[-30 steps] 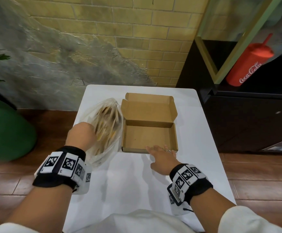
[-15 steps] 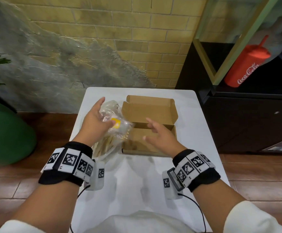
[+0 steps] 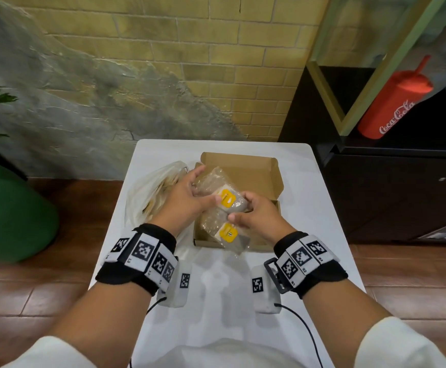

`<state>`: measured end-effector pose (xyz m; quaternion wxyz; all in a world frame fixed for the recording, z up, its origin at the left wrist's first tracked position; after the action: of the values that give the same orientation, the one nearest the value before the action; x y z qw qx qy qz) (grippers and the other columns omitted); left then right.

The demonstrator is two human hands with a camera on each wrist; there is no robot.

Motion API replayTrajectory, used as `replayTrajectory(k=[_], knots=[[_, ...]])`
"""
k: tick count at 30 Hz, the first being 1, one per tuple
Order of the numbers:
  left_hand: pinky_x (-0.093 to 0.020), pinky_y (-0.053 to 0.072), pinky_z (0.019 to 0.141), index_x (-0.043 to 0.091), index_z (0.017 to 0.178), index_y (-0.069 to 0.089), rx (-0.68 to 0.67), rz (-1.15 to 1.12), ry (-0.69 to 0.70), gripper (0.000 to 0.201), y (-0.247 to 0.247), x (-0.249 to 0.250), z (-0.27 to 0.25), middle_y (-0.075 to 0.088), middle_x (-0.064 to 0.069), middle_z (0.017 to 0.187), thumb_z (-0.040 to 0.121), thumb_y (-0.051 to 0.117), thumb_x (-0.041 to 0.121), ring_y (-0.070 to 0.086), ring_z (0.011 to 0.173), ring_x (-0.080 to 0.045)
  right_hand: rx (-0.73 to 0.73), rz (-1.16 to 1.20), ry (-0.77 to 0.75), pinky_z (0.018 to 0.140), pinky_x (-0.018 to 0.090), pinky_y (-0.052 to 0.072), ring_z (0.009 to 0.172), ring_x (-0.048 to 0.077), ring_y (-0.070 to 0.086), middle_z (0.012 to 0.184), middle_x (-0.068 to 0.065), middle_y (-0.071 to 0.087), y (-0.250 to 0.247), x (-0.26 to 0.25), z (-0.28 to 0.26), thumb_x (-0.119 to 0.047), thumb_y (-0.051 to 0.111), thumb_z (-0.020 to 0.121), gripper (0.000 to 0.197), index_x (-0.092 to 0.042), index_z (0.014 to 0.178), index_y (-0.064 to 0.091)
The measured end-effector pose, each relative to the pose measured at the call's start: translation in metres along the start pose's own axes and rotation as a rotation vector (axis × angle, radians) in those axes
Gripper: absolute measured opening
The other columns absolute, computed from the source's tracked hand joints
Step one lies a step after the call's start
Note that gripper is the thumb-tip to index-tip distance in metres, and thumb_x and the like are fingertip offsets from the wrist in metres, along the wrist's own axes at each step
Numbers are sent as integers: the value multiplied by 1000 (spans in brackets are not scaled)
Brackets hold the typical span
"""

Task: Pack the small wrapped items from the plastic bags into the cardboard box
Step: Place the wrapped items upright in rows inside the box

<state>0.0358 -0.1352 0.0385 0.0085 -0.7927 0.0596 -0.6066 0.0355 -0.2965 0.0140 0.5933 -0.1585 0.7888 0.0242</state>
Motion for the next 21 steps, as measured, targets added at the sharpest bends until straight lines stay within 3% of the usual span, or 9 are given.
replayTrajectory(k=[2, 4, 6, 8, 11, 15, 18, 21], knots=[[-24, 52, 66, 31, 135, 37, -38, 6, -48, 76, 0, -5, 0, 68, -7, 102, 73, 77, 10, 64, 86, -14, 47, 99, 11, 72, 32, 54, 80, 20, 62, 88, 6, 65, -6, 3, 1, 6, 68, 76, 29, -18, 89, 58], [-21, 52, 65, 28, 126, 44, -133, 42, -123, 62, 5, -11, -3, 68, 1, 96, 75, 74, 7, 64, 82, -10, 69, 260, 14, 67, 27, 53, 76, 18, 63, 85, 6, 64, -10, 3, 2, 9, 64, 79, 27, -16, 88, 57], [-19, 53, 60, 14, 108, 58, -195, 6, -179, 37, 12, -20, -5, 71, 0, 82, 77, 71, 2, 66, 70, -10, 71, 379, 15, 63, 23, 54, 72, 15, 64, 85, 6, 64, -10, 1, 2, 10, 60, 81, 26, -14, 90, 57], [-14, 49, 49, 8, 85, 61, -180, -15, -170, 12, 16, -23, -5, 69, 1, 62, 81, 66, -2, 63, 53, -6, 65, 422, 16, 63, 23, 54, 70, 13, 62, 83, 4, 63, -10, 0, 2, 6, 57, 85, 20, -14, 92, 56], [-13, 40, 42, 9, 72, 60, -105, 7, -135, 16, 14, -20, -2, 61, -4, 56, 84, 64, 0, 51, 41, -5, 97, 455, 40, 59, 19, 49, 65, 9, 55, 75, -3, 61, -11, -1, 1, -7, 51, 93, 12, -17, 89, 56], [-20, 37, 49, 12, 71, 58, 56, -45, -127, 18, -2, -18, 3, 54, -7, 61, 86, 60, 3, 44, 50, -13, 197, 559, 69, 61, 23, 47, 65, 11, 52, 75, -2, 62, -22, -1, 1, -11, 49, 94, 13, -17, 87, 58], [-14, 37, 43, 13, 71, 55, 236, -110, -106, 19, -13, -17, 6, 49, -4, 60, 87, 57, 4, 42, 47, -10, 191, 619, 73, 63, 25, 45, 69, 12, 53, 78, 0, 62, -23, -2, -1, -9, 48, 94, 15, -15, 87, 58], [-13, 39, 44, 8, 73, 58, 180, -71, -80, 15, -5, -14, 8, 51, -4, 59, 88, 58, 7, 44, 49, -12, 99, 495, 89, 66, 24, 44, 70, 10, 55, 74, -5, 64, -10, -3, -2, -8, 48, 93, 17, -17, 83, 59]])
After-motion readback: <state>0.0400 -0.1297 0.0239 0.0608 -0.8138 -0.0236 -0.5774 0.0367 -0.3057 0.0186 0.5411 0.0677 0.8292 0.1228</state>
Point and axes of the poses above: each hand's wrist, its own z-axis towards the middle knuckle, its own y-axis out of the palm, x = y × z, the point moved 3 cm from there along z, towards the middle knuckle
